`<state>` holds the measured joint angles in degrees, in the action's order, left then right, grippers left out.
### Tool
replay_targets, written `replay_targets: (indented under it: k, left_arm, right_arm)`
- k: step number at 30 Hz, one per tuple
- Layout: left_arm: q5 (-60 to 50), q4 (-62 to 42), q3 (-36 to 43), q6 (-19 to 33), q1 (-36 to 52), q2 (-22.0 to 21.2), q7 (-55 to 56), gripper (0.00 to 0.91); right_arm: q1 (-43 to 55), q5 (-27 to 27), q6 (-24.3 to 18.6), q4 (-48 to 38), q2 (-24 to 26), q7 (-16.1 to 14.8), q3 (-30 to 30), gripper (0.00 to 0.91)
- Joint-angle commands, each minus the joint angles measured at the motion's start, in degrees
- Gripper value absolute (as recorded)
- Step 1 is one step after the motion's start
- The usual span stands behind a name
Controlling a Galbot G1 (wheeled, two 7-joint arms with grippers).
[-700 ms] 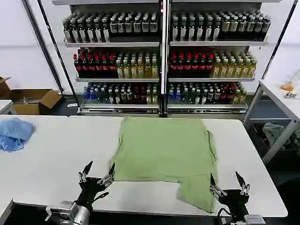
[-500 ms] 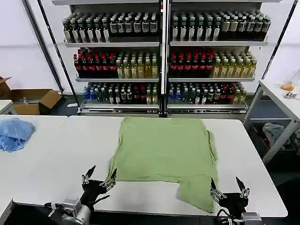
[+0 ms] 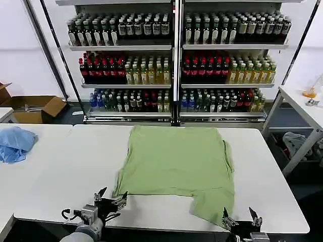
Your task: Fold and organize the clothes.
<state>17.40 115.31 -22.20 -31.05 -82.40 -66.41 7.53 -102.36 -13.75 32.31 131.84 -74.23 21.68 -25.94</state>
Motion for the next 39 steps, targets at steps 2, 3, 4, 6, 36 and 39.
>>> replay_targets:
  k: [2, 3, 4, 6, 36, 39]
  left_arm:
    - [0.3, -3.3, 1.6, -2.0, 2.6, 0.8, 0.2, 0.06]
    - [0.4, -3.3, 1.7, -2.0, 2.6, 0.9, 0.2, 0.05]
    - [0.6, -3.2, 1.7, -2.0, 2.6, 1.0, 0.1, 0.06]
    - [1.6, -2.9, 1.6, -2.0, 2.5, 1.2, -0.1, 0.06]
    - [5.3, 7.4, -3.0, 3.7, -3.0, 2.3, -3.5, 0.06]
    - [5.4, 9.9, -4.8, 4.6, -6.1, 3.9, -3.4, 0.06]
  right_arm:
    - [-0.1, -0.1, 0.9, -0.8, -0.5, 0.6, 1.3, 0.0]
    - [0.0, -0.2, 0.9, -1.1, -0.6, 0.6, 1.5, 0.0]
    - [0.0, -0.2, 0.9, -1.3, -0.7, 0.6, 1.6, 0.0]
    - [0.1, -0.6, 0.9, -1.6, -0.8, 0.5, 1.8, 0.0]
    - [-5.0, -3.9, -4.3, 9.5, 3.0, -5.2, -4.4, 0.0]
    - [-7.3, -4.1, -6.6, 11.9, 3.8, -5.8, -6.8, 0.0]
